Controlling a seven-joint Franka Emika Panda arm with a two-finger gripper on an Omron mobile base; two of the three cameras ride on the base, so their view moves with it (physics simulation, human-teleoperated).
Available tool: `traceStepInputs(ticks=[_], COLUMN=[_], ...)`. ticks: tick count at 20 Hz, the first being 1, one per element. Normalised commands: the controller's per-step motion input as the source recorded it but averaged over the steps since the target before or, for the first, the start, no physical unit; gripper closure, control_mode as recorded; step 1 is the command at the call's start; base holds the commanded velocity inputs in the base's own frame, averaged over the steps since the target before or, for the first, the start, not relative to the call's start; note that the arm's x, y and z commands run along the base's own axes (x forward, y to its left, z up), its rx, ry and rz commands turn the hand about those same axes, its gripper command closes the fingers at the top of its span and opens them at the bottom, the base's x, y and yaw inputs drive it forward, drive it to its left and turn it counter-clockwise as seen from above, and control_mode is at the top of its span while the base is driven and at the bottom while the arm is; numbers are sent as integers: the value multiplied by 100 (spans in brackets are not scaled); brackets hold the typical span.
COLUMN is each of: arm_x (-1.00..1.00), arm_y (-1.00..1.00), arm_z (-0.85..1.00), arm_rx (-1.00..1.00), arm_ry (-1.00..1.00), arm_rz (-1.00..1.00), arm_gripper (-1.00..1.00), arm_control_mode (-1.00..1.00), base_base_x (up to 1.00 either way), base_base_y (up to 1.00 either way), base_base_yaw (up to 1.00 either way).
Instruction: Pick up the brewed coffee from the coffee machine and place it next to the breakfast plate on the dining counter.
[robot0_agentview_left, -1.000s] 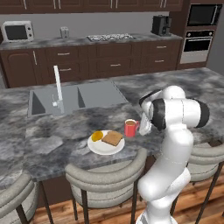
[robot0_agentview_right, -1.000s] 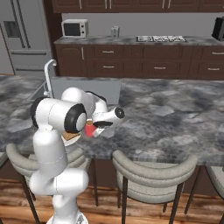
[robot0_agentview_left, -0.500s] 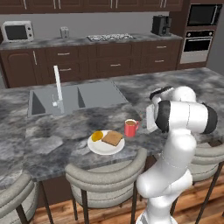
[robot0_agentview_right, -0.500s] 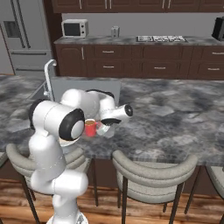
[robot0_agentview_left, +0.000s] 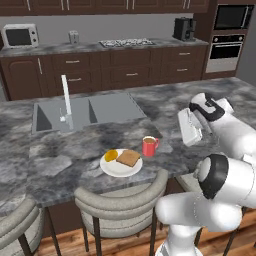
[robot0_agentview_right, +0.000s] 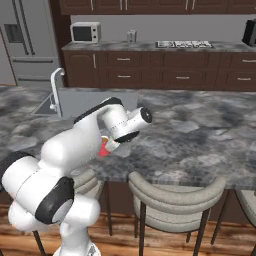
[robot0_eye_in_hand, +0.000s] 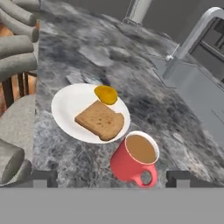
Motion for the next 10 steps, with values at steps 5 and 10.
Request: traceStepInputs(ticks=[5, 10], arm_x=[-88, -60], arm_y=[-17, -34], arm_z=[69, 28], arm_rx=[-2, -1], arm_ry=[-18, -3], arm_rz=[6, 1], arm_gripper=[-100, -100], arm_control_mode=[-100, -100], base_base_x=[0, 0], base_base_y=[0, 0], base_base_yaw=[0, 0])
